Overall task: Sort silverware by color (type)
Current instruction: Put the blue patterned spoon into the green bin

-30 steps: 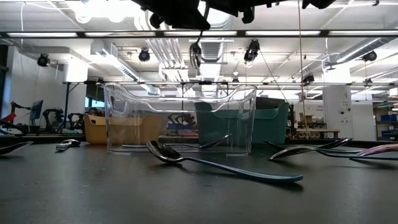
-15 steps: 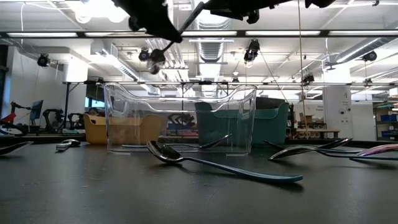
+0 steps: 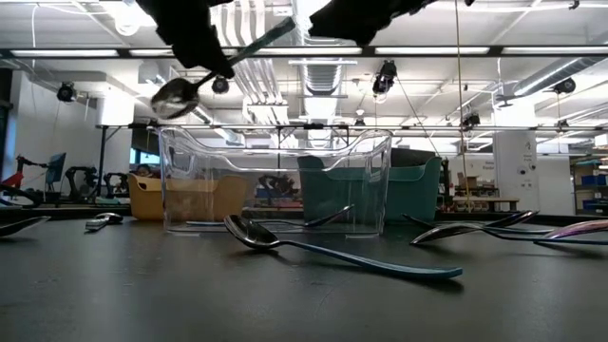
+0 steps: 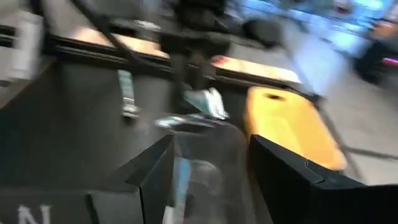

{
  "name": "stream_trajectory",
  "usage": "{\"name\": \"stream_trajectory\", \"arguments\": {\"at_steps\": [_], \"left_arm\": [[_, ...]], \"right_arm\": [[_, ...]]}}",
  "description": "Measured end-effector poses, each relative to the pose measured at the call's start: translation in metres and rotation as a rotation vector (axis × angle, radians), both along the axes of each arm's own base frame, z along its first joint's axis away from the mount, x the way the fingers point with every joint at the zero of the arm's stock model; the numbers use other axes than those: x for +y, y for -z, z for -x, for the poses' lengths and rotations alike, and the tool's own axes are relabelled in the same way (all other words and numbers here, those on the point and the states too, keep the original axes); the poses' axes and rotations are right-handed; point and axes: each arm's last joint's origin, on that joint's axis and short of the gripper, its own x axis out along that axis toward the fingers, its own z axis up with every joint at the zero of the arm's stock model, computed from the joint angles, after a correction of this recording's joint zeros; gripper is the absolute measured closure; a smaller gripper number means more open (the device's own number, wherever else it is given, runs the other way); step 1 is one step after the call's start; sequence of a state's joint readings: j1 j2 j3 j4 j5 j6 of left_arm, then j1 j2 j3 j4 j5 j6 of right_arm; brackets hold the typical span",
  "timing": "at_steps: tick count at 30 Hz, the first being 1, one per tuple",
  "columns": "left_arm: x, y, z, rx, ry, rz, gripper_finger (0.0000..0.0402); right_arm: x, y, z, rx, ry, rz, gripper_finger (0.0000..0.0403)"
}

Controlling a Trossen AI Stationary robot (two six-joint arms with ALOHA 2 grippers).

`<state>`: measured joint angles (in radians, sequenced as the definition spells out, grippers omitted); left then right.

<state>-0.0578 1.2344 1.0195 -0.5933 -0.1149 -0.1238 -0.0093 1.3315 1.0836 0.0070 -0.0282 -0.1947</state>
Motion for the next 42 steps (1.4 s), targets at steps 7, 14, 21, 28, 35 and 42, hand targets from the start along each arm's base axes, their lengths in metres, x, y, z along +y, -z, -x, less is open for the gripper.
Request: {"name": "stream_trajectory", "arguments": {"at_steps": [7, 14, 21, 28, 35, 42], "left_arm": [[0.0, 0.008, -0.007, 0.033, -0.01, 0.012, 0.0391], [-0.001, 0.008, -0.013, -0.013, -0.008, 0.014, 0.0391], [-0.001, 0.007, -0.015, -0.035, -0.007, 0.013, 0.0391], [-0.001, 0.007, -0.017, -0.041, 0.002, 0.003, 0.0392], [-0.001, 0.007, -0.016, -0.037, 0.003, 0.003, 0.0392], [-0.001, 0.007, -0.016, -0.033, 0.008, -0.004, 0.0392]], "right_arm": [[-0.003, 0.002, -0.003, -0.005, -0.004, -0.054, 0.0202], [-0.007, 0.008, -0.011, 0.011, -0.043, -0.096, 0.0202], [-0.009, 0.008, -0.022, 0.011, -0.041, -0.097, 0.0202], [-0.01, 0.016, -0.04, 0.037, -0.053, -0.074, 0.0205], [-0.01, 0.015, -0.045, 0.043, -0.057, -0.072, 0.0247], [-0.01, 0.016, -0.044, 0.061, -0.058, -0.071, 0.0323]]}}
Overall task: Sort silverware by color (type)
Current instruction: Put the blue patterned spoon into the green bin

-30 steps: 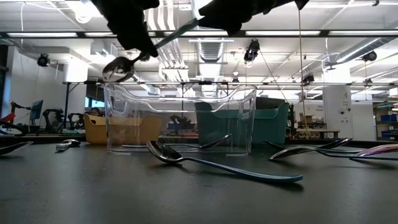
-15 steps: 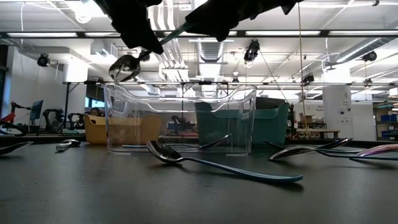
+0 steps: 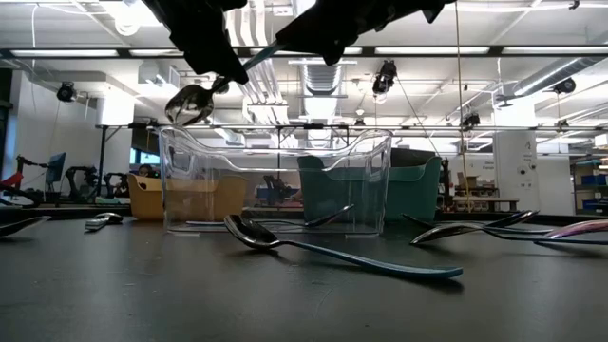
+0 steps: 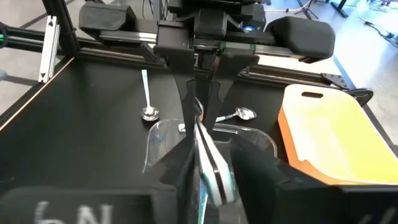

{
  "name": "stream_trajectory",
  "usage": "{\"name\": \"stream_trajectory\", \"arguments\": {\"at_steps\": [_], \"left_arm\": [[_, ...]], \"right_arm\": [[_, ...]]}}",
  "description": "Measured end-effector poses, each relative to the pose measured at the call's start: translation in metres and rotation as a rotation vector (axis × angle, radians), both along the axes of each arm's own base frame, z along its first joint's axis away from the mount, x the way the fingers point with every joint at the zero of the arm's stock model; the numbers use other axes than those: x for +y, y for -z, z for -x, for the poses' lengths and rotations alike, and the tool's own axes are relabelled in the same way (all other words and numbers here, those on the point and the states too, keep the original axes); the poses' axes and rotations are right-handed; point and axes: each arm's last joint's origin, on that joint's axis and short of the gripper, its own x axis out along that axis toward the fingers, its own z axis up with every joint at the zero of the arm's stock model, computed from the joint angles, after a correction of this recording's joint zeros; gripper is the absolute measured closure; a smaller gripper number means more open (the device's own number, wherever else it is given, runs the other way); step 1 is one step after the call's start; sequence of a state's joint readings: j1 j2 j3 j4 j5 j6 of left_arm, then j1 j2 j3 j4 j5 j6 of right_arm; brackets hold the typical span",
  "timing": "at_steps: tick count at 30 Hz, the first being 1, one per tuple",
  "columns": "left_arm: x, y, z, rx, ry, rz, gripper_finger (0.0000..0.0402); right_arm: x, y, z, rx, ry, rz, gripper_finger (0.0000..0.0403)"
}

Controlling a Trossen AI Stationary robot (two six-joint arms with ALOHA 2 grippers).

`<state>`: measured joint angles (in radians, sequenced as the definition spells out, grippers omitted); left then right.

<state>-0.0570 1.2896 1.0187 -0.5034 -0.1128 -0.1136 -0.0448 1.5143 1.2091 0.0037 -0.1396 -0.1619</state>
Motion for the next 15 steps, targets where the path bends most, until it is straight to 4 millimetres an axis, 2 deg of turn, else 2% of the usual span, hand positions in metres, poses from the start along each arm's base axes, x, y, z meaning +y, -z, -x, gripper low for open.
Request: {"name": "stream_trajectory", "arguments": {"at_steps": [4, 7, 15], "left_arm": [[0.0, 0.0, 0.0, 0.001, 0.005, -0.004, 0.0392], [0.0, 0.0, 0.0, 0.0, -0.003, -0.008, 0.0377], [0.003, -0.002, 0.0, -0.01, -0.043, -0.091, 0.0301]], "right_arm": [[0.0, 0.0, 0.0, -0.001, -0.009, 0.007, 0.0372], [0.0, 0.0, 0.0, -0.001, -0.01, 0.006, 0.0375], [-0.011, -0.006, 0.0, 0.012, 0.067, -0.08, 0.0375]]}}
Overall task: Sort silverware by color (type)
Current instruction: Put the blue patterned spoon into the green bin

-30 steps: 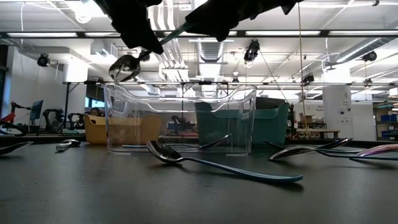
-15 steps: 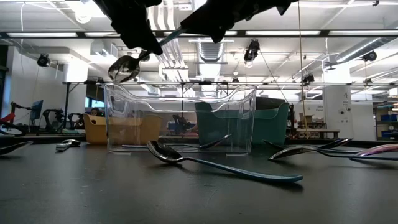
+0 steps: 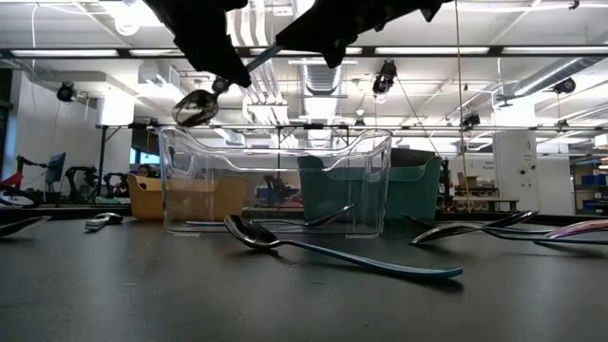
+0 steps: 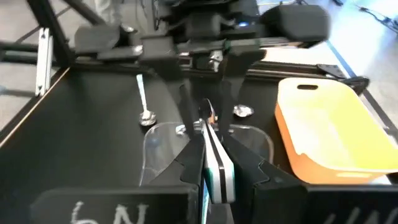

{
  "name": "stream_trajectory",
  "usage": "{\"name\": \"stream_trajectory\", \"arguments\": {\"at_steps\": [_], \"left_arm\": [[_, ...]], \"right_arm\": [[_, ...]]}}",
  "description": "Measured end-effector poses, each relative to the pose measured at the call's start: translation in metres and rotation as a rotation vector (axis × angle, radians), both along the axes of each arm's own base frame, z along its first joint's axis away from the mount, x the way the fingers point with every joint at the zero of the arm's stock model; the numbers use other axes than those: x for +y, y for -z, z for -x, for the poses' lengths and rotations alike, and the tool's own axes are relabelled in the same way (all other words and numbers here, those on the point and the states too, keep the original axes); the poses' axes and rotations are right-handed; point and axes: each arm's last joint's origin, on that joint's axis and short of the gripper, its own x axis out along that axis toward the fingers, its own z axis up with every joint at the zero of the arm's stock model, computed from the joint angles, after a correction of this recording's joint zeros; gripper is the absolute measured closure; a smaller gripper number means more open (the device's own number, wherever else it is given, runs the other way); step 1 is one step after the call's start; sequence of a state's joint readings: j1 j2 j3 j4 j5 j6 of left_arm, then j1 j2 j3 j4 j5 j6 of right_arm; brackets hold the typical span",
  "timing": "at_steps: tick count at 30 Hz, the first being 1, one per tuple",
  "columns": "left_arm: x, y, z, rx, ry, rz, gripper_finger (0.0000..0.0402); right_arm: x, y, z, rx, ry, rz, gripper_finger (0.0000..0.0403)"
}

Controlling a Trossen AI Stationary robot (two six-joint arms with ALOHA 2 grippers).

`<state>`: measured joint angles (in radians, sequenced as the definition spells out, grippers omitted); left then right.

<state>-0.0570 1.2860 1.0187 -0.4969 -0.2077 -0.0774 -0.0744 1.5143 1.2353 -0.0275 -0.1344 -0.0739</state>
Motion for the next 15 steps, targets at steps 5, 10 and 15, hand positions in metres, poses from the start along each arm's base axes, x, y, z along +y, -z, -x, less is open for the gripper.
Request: {"name": "stream_trajectory", "arguments": {"at_steps": [5, 10, 15], "left_arm": [[0.003, -0.008, 0.006, -0.014, -0.029, -0.139, 0.0269], [0.01, -0.026, 0.02, -0.047, -0.112, -0.361, 0.0246], [0.016, -0.05, 0.035, -0.128, -0.144, -0.516, 0.0236]], "right_arm": [[-0.017, -0.01, 0.002, 0.034, 0.076, -0.062, 0.0375], [-0.043, -0.026, 0.006, 0.05, 0.174, -0.126, 0.0375], [-0.08, -0.045, 0.015, 0.043, 0.312, -0.205, 0.0375]]}}
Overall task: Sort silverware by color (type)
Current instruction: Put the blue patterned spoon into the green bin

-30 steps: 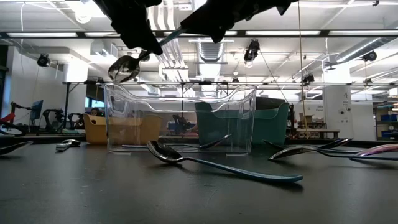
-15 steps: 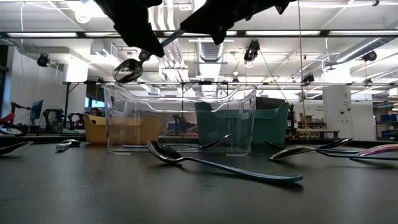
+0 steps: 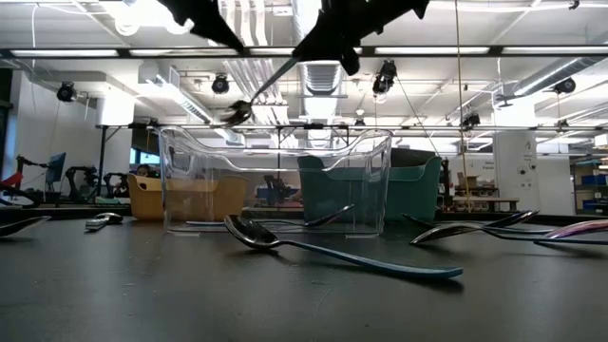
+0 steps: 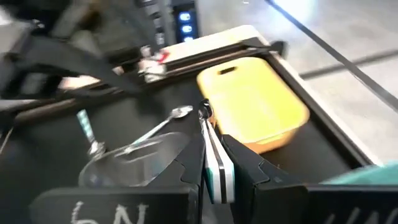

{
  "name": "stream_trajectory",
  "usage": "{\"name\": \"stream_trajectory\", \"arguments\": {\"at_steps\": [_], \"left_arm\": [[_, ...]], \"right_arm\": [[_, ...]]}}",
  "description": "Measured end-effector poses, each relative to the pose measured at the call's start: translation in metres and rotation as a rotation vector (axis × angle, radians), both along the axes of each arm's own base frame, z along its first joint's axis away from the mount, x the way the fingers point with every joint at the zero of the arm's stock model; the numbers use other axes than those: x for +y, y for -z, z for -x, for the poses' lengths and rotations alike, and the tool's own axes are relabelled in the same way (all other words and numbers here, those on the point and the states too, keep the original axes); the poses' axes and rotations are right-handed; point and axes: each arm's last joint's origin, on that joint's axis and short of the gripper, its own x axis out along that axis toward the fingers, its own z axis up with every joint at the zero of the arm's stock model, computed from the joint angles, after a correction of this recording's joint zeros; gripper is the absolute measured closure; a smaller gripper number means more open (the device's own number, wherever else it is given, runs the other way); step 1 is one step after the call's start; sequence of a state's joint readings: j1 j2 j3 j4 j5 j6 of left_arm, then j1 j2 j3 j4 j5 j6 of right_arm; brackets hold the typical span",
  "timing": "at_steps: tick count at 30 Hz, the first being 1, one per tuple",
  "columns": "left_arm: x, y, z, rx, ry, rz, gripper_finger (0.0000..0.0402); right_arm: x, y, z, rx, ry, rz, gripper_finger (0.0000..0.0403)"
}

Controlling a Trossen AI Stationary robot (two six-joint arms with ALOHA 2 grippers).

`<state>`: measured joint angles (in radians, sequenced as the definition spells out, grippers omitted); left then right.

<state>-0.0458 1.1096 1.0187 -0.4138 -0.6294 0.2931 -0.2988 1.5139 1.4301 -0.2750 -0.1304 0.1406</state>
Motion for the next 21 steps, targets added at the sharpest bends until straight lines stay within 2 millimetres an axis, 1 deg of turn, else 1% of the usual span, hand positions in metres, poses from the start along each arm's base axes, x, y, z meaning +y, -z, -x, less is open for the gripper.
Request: {"name": "stream_trajectory", "arguments": {"at_steps": [5, 9, 12, 15, 18, 21], "left_arm": [[0.009, -0.019, 0.015, -0.059, 0.081, -0.059, 0.0236], [0.02, -0.03, 0.022, -0.165, 0.196, -0.023, 0.0235], [0.032, -0.03, 0.024, -0.208, 0.227, -0.005, 0.0235], [0.044, -0.029, 0.023, -0.242, 0.205, -0.009, 0.0235], [0.057, -0.023, 0.019, -0.259, 0.176, -0.04, 0.0235], [0.07, -0.016, 0.017, -0.252, 0.137, -0.083, 0.0235]], "right_arm": [[-0.043, -0.017, 0.019, 0.001, 0.145, -0.072, 0.0375], [-0.076, -0.026, 0.04, 0.001, 0.195, -0.19, 0.0375], [-0.098, -0.024, 0.058, 0.014, 0.244, -0.282, 0.0375], [-0.117, -0.017, 0.077, 0.053, 0.304, -0.372, 0.0375], [-0.13, -0.012, 0.095, 0.091, 0.368, -0.442, 0.0375], [-0.138, -0.01, 0.111, 0.124, 0.422, -0.491, 0.0375]]}}
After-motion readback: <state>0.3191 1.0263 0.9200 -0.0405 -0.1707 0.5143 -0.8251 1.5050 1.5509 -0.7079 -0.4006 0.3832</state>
